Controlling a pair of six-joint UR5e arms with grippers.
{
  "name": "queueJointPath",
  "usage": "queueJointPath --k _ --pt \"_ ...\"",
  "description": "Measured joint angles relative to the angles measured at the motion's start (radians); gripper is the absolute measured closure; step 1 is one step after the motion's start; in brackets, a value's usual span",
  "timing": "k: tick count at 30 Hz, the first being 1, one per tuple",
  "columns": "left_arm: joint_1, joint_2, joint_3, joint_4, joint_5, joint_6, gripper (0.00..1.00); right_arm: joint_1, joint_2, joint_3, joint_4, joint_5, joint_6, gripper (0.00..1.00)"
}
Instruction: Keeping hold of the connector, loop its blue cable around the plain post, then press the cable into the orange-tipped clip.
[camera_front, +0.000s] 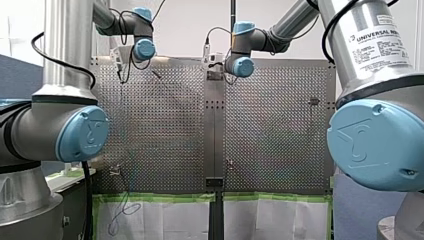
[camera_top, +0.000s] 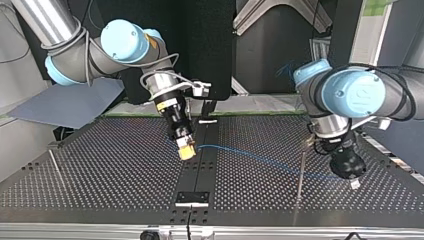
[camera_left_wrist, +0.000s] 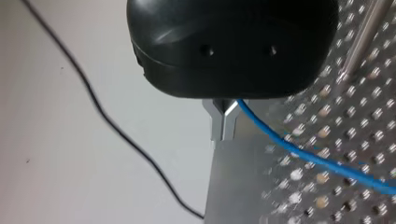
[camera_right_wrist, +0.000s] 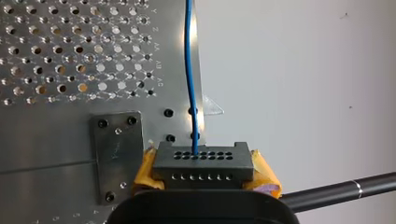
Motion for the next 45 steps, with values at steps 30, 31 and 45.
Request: queueJointPath --k 30,31,45 --pt "0.172 -0.138 0.037 -0.027 0.291 -0.060 0.99 -0.018 0.063 -0.016 -0.036 -0.018 0.001 1.00" --pt "0.170 -0.144 0.036 -0.029 0.298 -0.059 0.99 -0.019 0.064 -0.016 -0.037 -0.016 0.001 1.00" --pt "0.156 -0.161 -0.020 -0.002 0.322 -0.070 0.90 -0.024 0.073 -0.016 -0.037 -0.007 0.000 1.00"
